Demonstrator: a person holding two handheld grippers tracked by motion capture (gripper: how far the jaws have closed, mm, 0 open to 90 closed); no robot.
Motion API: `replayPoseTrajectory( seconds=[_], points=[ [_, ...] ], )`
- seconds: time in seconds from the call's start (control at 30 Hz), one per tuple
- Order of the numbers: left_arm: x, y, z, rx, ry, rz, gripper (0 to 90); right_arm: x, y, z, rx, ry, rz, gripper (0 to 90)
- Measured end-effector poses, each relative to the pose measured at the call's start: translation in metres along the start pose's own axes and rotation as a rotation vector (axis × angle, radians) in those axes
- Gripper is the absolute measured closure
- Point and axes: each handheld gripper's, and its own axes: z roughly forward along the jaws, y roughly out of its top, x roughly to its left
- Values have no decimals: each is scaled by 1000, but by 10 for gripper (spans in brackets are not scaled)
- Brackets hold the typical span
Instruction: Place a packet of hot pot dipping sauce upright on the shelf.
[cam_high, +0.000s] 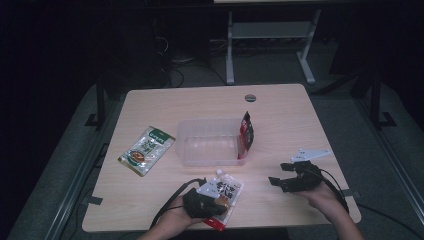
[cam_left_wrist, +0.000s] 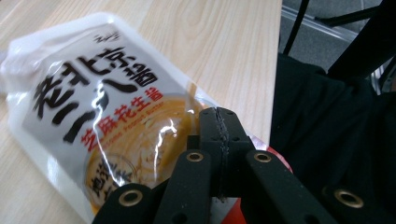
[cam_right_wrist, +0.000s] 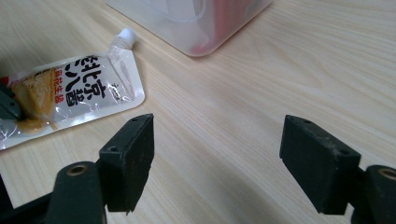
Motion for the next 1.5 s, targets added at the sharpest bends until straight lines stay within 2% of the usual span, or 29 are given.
replayPoseTrajectory(
  seconds=[0.33,0.6,0.63,0.8,0.87,0.93,1.0,1.07,1.1,1.13,1.23,1.27,1.37,1.43,1.5],
  points=[
    [9,-7,-12,26,41,-5,899,0,0,2,6,9,1,259],
    [24,-15,-27,44,111,-20,899,1,1,6,17,23,-17,260],
    [25,-16,-28,35,117,-30,899,1,2,6,15,26,-19,260],
    [27,-17,-31,32,119,-32,898,2,1,7,13,36,-19,272],
    [29,-17,-38,45,140,-8,892,3,0,7,15,23,-19,275],
    [32,-19,-44,38,146,-22,874,4,-1,7,25,14,-17,296],
    [34,-22,-51,25,162,-40,850,6,-2,6,39,-21,-17,363],
    [38,-27,-60,20,167,-52,825,8,-2,5,46,-37,-16,377],
    [39,-30,-62,10,164,-70,790,10,-1,4,50,-46,2,404],
    [40,-32,-66,17,163,-69,753,11,-1,3,47,-60,-4,417],
    [41,-37,-74,-6,169,-79,721,20,-1,1,37,-67,21,425],
    [42,-38,-77,-5,175,-67,715,25,-3,0,41,-62,24,427],
    [43,-39,-79,-8,170,-77,697,34,-5,0,83,-69,37,449],
    [43,-40,-76,-15,160,-83,692,41,-8,0,81,-41,42,456],
    [43,-40,-73,-13,154,-80,692,49,-10,0,69,-31,25,463]
  ],
)
